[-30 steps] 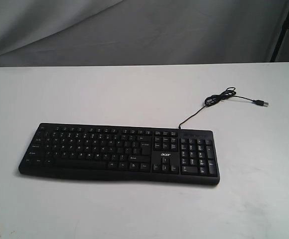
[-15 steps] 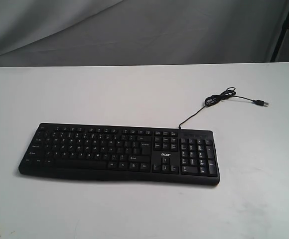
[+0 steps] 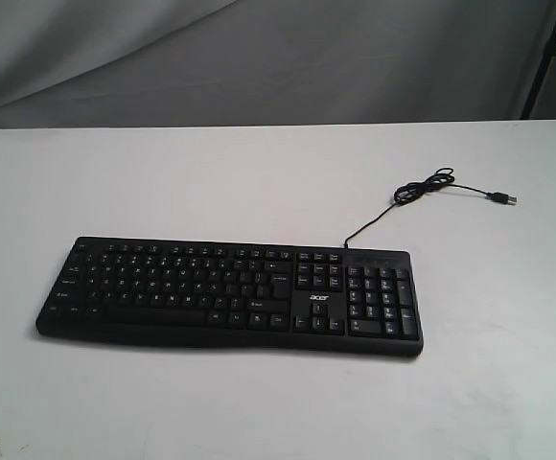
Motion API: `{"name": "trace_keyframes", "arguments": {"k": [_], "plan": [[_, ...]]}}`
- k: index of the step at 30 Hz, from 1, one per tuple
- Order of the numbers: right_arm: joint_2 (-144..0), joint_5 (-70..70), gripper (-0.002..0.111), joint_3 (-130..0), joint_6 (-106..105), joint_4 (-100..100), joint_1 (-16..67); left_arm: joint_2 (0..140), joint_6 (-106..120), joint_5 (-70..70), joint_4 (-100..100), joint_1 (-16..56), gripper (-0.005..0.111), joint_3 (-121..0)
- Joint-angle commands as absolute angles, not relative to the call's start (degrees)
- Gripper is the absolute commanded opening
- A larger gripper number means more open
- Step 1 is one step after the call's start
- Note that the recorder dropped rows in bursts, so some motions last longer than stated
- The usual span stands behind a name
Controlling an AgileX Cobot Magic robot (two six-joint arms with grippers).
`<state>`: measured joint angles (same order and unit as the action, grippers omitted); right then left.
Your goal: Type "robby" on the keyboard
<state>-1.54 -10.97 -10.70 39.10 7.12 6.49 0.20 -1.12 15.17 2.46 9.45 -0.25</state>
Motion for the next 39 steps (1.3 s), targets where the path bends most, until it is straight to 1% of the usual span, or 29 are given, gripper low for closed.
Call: {"name": "trace_keyframes", "arguments": {"k": [1, 7, 11, 16, 20, 24, 27, 34, 36, 39], "plan": [[-12.7, -10.4, 0.000, -21.7, 39.0, 11.2, 10.4, 0.0, -1.3, 14.9, 2.7, 9.8, 0.000, 0.0], [-30.4, -6.1, 0.000, -35.2, 39.0, 18.8, 16.4, 0.0, -1.3, 14.9, 2.7, 9.8, 0.000, 0.0], [-42.4, 4.1, 0.000, -45.6, 38.4, 26.4, 21.1, 0.0, -1.3, 14.9, 2.7, 9.8, 0.000, 0.0], [-53.0, 9.1, 0.000, -54.8, 27.2, 29.2, 25.5, 0.0, -1.3, 14.9, 2.7, 9.8, 0.000, 0.0], [-59.8, 19.7, 0.000, -61.6, 18.0, 26.7, 27.8, 0.0, -1.3, 14.9, 2.7, 9.8, 0.000, 0.0], [-66.7, 34.3, 0.000, -68.1, 2.3, 16.2, 28.8, 0.0, -1.3, 14.9, 2.7, 9.8, 0.000, 0.0], [-70.1, 40.0, 0.000, -70.5, -12.6, 2.8, 28.8, 0.0, -1.3, 14.9, 2.7, 9.8, 0.000, 0.0], [-74.1, 38.9, 0.000, -70.6, -33.9, -27.4, 28.8, 0.0, -1.3, 14.9, 2.7, 9.8, 0.000, 0.0], [-75.4, 37.7, 0.000, -70.6, -36.2, -31.3, 29.2, 0.0, -1.3, 14.9, 2.7, 9.8, 0.000, 0.0], [-78.0, 34.8, 0.000, -70.6, -36.2, -31.2, 31.4, 0.0, -1.3, 14.9, 2.7, 9.8, 0.000, 0.0]]}}
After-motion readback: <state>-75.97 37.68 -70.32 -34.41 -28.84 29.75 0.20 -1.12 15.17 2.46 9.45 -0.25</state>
